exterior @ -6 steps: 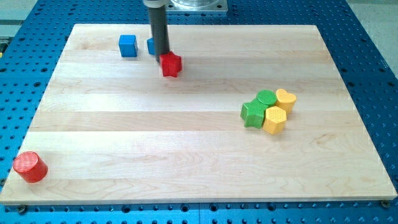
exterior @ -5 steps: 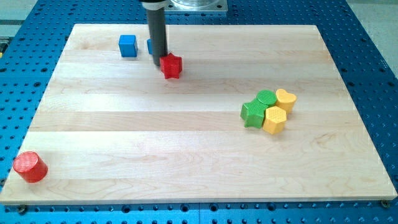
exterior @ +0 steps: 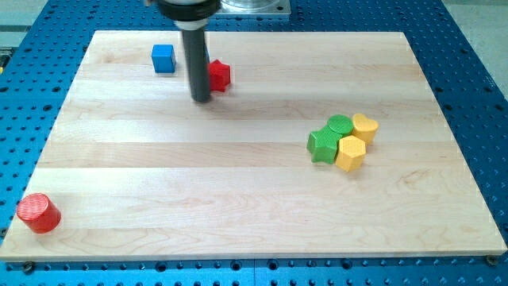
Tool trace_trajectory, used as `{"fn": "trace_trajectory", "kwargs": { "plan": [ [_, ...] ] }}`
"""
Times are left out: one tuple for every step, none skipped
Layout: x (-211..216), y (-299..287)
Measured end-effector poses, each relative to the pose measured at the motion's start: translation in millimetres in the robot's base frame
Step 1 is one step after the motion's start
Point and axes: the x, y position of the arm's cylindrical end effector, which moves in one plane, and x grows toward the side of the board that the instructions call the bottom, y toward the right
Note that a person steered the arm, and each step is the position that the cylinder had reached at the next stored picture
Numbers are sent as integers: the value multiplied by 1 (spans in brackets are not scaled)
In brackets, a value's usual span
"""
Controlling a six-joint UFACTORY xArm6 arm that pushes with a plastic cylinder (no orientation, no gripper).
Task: Place red star right to the triangle
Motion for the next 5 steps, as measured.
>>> {"fn": "trace_trajectory", "kwargs": {
  "plan": [
    [-17, 17],
    [-18, 71],
    [-30, 64],
    [-38, 85],
    [-45, 82]
  ]
}}
